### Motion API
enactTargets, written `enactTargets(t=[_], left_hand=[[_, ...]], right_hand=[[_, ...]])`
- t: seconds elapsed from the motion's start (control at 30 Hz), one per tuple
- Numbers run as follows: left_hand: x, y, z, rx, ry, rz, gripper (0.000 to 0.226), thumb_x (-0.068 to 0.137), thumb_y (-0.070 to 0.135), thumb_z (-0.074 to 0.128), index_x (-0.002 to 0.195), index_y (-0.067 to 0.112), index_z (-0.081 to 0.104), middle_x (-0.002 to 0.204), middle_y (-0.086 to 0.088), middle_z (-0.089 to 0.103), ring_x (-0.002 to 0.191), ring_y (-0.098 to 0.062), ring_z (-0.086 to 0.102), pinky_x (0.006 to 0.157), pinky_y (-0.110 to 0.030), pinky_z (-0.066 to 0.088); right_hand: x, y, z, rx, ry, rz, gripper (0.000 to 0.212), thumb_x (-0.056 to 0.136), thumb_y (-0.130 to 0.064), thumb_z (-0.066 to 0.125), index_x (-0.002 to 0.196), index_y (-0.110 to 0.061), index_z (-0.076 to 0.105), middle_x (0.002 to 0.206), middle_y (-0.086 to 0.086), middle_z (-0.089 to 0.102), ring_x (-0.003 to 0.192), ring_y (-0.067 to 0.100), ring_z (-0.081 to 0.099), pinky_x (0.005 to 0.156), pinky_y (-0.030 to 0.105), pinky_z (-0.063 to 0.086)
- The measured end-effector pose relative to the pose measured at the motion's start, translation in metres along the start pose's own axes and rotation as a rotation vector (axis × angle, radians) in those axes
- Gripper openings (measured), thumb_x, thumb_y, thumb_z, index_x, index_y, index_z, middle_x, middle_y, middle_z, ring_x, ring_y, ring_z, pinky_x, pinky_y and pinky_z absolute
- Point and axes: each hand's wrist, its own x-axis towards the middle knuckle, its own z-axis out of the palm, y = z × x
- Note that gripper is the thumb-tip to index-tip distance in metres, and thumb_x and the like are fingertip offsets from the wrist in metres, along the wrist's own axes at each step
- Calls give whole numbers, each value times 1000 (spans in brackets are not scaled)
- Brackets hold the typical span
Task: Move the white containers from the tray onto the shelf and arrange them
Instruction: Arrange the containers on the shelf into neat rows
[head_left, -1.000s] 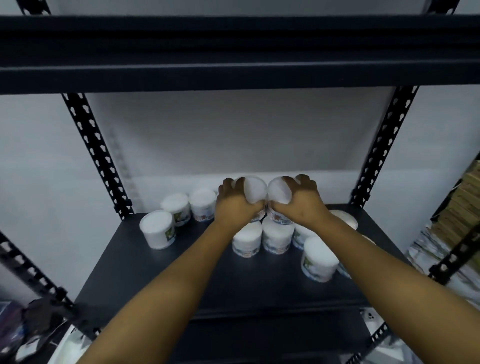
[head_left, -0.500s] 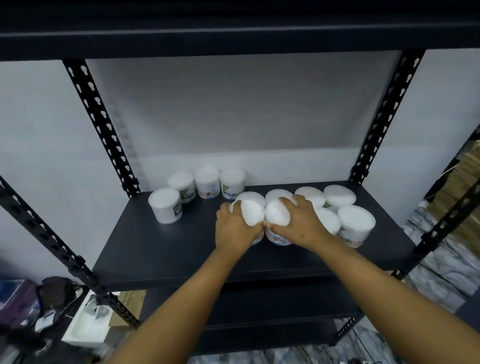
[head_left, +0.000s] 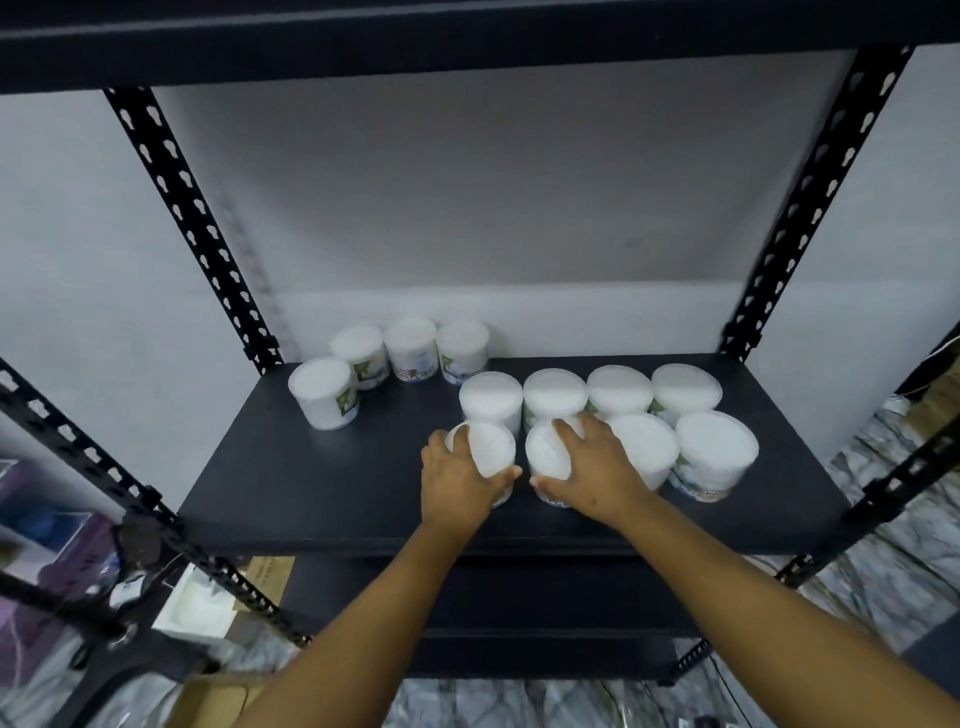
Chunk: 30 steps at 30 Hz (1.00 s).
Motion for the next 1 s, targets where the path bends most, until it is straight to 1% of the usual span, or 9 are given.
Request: enactTargets(t=[0.13,0.2,0.23,0.3,0.37,0.47,0.57,0.67,1.0], left_hand=[[-3,4,6,0,-10,8,95,67,62,74,140,14,37,135,-9,33,120,-25,32,99,-38,41],[-4,3,7,8,-39,15,98,68,63,71,143,14,32,145,-12,25,129,-27,27,105,-40,37],[-5,1,7,21,-57,25,98,70,64,69,145,15,29,151,-13,19,135,-29,20,110,-42,32],[-9,-6,6,31,-58,72,94,74,61,66,147,17,26,157,-13,10,142,-28,11,114,-43,23],[-11,-15,4,27,-30,138,84,78,52,66,145,17,31,157,-13,14,143,-27,12,115,-42,21],[-11,-24,0,42,-30,193,68,83,40,66,140,15,41,154,-12,23,140,-29,23,113,-40,26],[-9,-27,0,7,-33,210,57,86,32,67,136,13,48,152,-11,28,137,-28,30,110,-37,34],[-9,-27,2,-17,-10,221,55,85,29,68,135,12,50,150,-11,30,137,-27,31,109,-34,34],[-8,-26,8,-46,23,227,55,83,29,72,131,11,53,147,-13,34,135,-28,32,107,-37,38]], right_hand=[[2,5,6,-70,38,-9,81,76,-69,55,136,-17,39,140,13,37,128,28,34,108,37,23],[3,9,8,-72,21,-2,83,77,-70,53,137,-16,37,146,15,31,134,29,29,112,38,18],[2,10,9,-69,17,-5,84,77,-70,53,138,-15,36,148,16,28,137,30,25,114,39,17],[-1,12,10,-63,38,-25,87,77,-70,54,140,-13,34,152,16,23,140,30,21,117,40,16],[-7,13,13,-49,66,-55,85,80,-67,53,142,-12,34,154,16,22,142,29,19,118,40,15],[-15,14,19,-62,65,-114,71,90,-54,49,145,-12,31,155,14,22,144,27,18,118,35,13],[-16,14,21,-58,58,-140,60,94,-40,49,145,-11,33,154,12,26,143,25,21,117,32,12],[-14,14,20,-56,63,-136,58,94,-35,51,144,-11,35,153,12,29,142,25,24,117,32,14],[-12,14,20,-48,92,-130,55,88,-27,62,137,-5,47,145,19,42,135,33,38,114,40,25]])
